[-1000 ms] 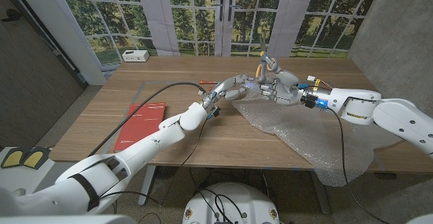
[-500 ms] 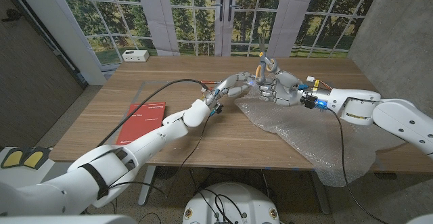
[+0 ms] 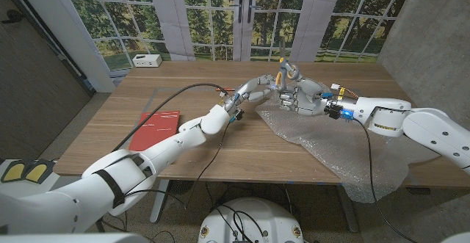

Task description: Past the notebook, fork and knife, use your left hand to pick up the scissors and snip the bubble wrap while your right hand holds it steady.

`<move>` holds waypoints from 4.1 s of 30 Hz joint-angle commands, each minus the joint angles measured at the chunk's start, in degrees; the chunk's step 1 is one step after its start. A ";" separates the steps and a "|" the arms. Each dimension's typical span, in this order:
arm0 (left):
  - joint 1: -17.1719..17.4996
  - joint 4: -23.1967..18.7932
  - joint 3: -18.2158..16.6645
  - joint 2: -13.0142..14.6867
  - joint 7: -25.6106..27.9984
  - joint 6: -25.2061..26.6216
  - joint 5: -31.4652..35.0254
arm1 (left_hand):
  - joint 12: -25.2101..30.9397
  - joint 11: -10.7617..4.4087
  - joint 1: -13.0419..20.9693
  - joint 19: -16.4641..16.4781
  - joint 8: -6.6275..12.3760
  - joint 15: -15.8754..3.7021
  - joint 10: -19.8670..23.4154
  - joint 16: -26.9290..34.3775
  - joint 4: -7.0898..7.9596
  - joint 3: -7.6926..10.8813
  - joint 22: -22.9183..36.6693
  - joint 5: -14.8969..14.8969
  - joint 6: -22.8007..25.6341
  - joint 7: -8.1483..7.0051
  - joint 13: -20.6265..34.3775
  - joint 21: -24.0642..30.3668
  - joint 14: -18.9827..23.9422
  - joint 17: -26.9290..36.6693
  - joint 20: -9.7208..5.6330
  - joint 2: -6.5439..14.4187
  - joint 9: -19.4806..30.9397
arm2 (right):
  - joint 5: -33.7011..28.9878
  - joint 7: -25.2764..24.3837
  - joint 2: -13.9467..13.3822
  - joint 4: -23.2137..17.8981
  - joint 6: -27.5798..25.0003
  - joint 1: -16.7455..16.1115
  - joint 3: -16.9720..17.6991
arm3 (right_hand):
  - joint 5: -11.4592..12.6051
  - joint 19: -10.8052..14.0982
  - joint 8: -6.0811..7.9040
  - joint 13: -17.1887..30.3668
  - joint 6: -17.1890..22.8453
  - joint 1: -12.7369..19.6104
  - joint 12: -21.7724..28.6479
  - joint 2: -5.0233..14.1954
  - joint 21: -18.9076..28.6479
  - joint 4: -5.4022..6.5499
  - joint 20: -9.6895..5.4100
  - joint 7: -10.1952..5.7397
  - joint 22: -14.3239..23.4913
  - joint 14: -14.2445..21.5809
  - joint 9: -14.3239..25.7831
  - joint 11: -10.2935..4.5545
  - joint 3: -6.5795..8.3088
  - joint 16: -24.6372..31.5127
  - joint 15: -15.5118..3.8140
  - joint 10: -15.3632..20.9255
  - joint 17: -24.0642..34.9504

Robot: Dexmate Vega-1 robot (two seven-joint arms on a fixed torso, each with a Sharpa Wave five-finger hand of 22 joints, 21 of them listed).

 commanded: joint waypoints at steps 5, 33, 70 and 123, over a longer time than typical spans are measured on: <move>-1.64 3.22 0.60 -2.12 3.52 -0.60 0.28 | -0.24 0.16 -0.53 -0.05 -0.36 -5.34 0.74 0.09 -0.40 0.98 0.30 -0.70 -0.94 -0.33 0.25 0.08 -0.19 0.08 0.00 -0.14 -0.16 | -0.51 -0.05 -0.39 -1.32 -0.16 0.17 -1.11 | -0.13 0.03 -4.11 1.62 1.39 -2.61 1.16 -0.16 0.50 0.90 -1.30 2.31 0.30 0.47 -5.16 0.53 -0.48 0.21 -8.31 -0.05 0.09; -2.08 2.20 1.83 -3.69 4.85 0.94 0.58 | -0.19 0.06 -1.09 0.11 -0.83 -5.31 1.88 0.25 -0.89 1.82 0.30 -1.55 -0.29 -0.29 0.24 0.09 0.59 0.05 0.18 -0.22 -0.45 | 1.71 0.42 -0.93 -2.98 0.65 -3.71 -0.17 | 0.02 0.10 -6.91 0.29 3.20 -2.01 0.81 0.27 0.40 0.31 -1.47 2.04 0.39 0.65 -7.70 -0.11 -0.11 0.47 -8.30 0.01 0.08; -4.71 6.68 3.24 -7.77 8.30 2.64 -0.55 | -0.03 -0.04 -2.31 0.71 -1.61 -5.87 4.24 0.51 -1.41 2.58 0.29 -2.19 0.09 -0.81 0.09 0.19 2.38 0.08 0.32 -0.43 -0.85 | 2.59 2.61 -1.46 -2.70 0.27 -5.70 0.03 | -0.04 0.03 -8.02 0.45 2.96 -2.57 0.81 0.02 0.23 0.42 -1.45 2.13 0.24 0.32 -6.77 0.23 -0.23 0.37 -8.28 -0.64 0.06; -2.53 1.39 1.99 -6.97 8.98 4.76 -0.01 | -0.47 -0.03 -3.29 1.08 -2.28 -5.85 4.94 0.29 -2.14 3.51 0.33 -2.43 0.48 -0.52 0.01 0.21 3.04 0.07 0.49 -0.50 -1.09 | 4.44 4.44 -0.98 -1.71 0.03 -9.36 2.37 | -0.15 -0.17 -9.85 -0.90 3.32 -3.21 -0.50 0.30 0.11 0.40 -1.38 2.32 -0.40 0.11 -6.61 0.51 -0.21 0.21 -8.24 -0.60 0.04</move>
